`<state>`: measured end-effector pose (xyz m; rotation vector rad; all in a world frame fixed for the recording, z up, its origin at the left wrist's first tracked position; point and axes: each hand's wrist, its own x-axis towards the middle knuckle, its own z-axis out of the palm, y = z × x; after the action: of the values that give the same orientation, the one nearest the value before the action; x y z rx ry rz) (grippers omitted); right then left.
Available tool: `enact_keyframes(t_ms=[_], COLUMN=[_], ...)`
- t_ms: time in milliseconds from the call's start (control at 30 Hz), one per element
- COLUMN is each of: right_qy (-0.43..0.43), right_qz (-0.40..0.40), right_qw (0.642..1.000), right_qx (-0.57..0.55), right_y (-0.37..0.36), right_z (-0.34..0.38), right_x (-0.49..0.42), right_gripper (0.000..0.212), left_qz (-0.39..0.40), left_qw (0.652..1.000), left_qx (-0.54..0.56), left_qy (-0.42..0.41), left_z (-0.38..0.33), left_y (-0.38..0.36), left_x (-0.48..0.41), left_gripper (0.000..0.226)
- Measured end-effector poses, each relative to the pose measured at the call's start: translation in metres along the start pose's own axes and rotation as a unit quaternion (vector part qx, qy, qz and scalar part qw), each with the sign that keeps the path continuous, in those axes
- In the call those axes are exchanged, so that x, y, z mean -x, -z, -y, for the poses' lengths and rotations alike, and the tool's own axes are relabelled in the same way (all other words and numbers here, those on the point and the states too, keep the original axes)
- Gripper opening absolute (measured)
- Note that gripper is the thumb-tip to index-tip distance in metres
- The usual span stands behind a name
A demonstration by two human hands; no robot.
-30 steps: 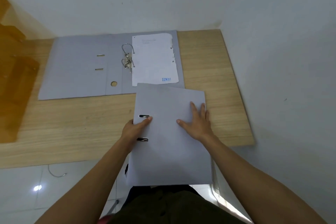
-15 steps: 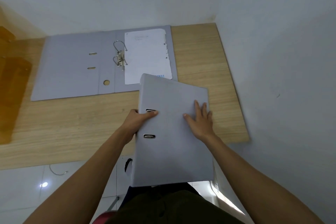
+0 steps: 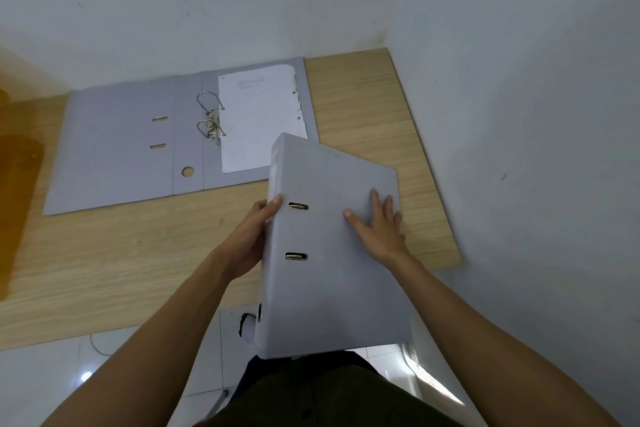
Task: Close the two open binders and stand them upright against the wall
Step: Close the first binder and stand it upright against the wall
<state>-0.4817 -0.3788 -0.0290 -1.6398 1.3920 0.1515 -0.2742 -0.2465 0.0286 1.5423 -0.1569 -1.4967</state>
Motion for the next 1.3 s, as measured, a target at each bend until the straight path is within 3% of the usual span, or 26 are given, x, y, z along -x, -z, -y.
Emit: enact_keyframes(t_ms=[100, 200, 400, 667, 933, 1000, 1100, 1300], right_qy=[0.027, 0.050, 0.025, 0.079, 0.252, 0.301, 0.344, 0.320], right_qz=[0.019, 0.019, -0.016, -0.048, -0.113, -0.136, -0.194, -0.254], right_qw=[0.999, 0.999, 0.997, 0.973, 0.895, 0.873, 0.861, 0.864], right_qx=[0.002, 0.002, -0.068, -0.212, -0.351, -0.358, -0.321, -0.296], right_y=[-0.007, -0.013, -0.003, 0.037, 0.103, 0.117, 0.124, 0.114], right_z=[0.017, 0.032, 0.054, 0.108, 0.164, 0.168, 0.157, 0.123], right_x=[0.006, 0.011, 0.019, 0.042, 0.061, 0.059, 0.050, 0.039], right_gripper=[0.094, 0.089, 0.076, 0.073, 0.097, 0.089, 0.069, 0.056], left_qz=[0.005, 0.066, 0.104, 0.081, 0.055, 0.057, 0.069, 0.126], left_qw=[1.000, 0.997, 0.993, 0.991, 0.943, 0.921, 0.893, 0.881], left_qx=[-0.003, 0.029, 0.032, -0.059, -0.167, -0.206, -0.258, -0.288], left_qy=[-0.009, 0.031, 0.037, -0.090, -0.284, -0.327, -0.362, -0.354], left_z=[0.002, -0.002, -0.017, -0.055, -0.131, -0.142, -0.144, -0.128], left_y=[-0.008, -0.014, -0.035, -0.071, -0.097, -0.101, -0.105, -0.105], left_x=[-0.002, 0.000, -0.001, 0.015, 0.018, 0.010, -0.011, -0.051], left_gripper=[0.082, 0.075, 0.072, 0.074, 0.057, 0.058, 0.079, 0.099])
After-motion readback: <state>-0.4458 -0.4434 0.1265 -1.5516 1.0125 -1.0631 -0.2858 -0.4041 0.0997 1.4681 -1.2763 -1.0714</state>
